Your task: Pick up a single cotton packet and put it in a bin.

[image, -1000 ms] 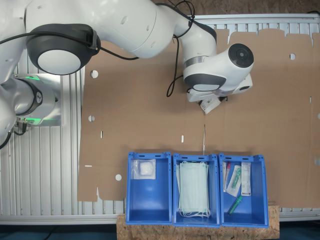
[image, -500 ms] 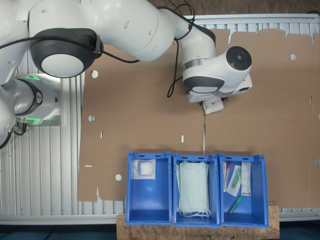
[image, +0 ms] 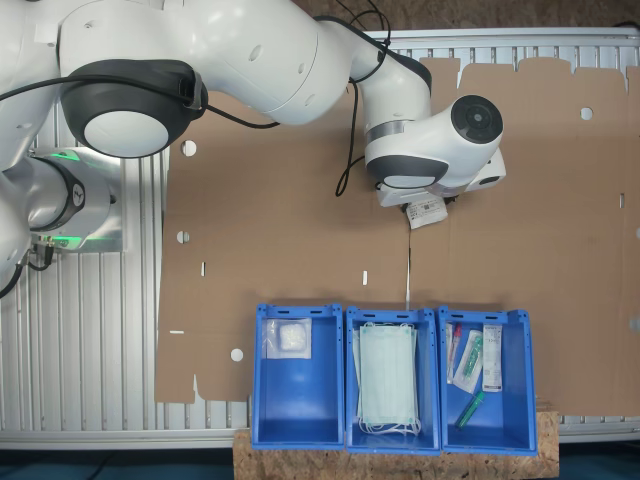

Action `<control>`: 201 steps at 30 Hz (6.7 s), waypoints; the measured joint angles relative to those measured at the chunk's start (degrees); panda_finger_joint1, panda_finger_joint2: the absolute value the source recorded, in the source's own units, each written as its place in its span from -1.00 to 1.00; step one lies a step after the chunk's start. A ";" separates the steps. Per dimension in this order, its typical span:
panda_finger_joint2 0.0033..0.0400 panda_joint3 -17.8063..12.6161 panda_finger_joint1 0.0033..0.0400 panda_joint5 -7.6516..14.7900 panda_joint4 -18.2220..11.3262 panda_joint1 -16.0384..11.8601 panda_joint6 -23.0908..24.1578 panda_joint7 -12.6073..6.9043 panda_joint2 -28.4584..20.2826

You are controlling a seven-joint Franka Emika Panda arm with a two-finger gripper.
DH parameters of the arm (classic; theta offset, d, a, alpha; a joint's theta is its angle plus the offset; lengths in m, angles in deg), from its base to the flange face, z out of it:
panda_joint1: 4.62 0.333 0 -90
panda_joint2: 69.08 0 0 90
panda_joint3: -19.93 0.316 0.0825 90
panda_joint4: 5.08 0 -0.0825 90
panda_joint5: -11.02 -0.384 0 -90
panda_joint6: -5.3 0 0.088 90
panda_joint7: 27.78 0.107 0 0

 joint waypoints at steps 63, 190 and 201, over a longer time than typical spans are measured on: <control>0.78 -0.59 0.78 -0.60 0.00 -0.05 0.44 0.00 0.03; -0.86 -23.12 -0.86 6.83 -38.76 -6.07 0.55 -10.66 -46.05; -0.86 -24.84 -0.86 6.87 -38.74 -6.09 0.55 -14.10 -45.20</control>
